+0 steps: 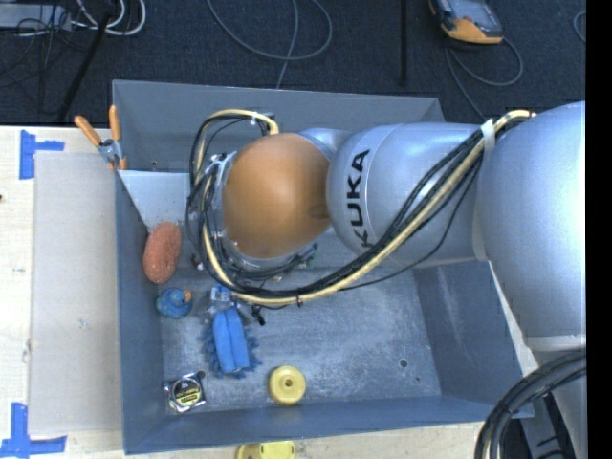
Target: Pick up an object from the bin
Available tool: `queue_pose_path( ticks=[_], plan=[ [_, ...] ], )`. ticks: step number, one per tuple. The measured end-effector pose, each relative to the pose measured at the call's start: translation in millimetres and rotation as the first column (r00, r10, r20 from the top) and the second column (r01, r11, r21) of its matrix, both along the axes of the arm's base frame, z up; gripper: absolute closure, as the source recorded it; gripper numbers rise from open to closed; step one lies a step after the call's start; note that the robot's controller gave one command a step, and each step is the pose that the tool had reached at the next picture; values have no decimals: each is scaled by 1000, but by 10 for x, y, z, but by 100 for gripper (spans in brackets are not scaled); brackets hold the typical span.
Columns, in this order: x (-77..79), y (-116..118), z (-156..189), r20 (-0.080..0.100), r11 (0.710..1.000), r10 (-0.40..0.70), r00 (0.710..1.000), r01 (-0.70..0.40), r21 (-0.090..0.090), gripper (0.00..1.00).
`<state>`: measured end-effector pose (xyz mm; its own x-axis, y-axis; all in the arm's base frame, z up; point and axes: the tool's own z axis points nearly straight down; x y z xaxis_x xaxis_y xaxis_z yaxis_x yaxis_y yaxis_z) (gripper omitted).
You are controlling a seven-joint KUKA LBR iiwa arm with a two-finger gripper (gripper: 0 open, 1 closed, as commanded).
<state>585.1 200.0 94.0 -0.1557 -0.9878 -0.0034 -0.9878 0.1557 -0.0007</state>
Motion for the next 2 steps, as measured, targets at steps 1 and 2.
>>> queue_pose_path(
  ticks=[1,2],
  plan=[
    [-19,-3,78,-7,1000,-1,1000,1,-2,100],
    [-28,-2,283,-9,1000,-2,1000,2,-3,100]
  ],
)
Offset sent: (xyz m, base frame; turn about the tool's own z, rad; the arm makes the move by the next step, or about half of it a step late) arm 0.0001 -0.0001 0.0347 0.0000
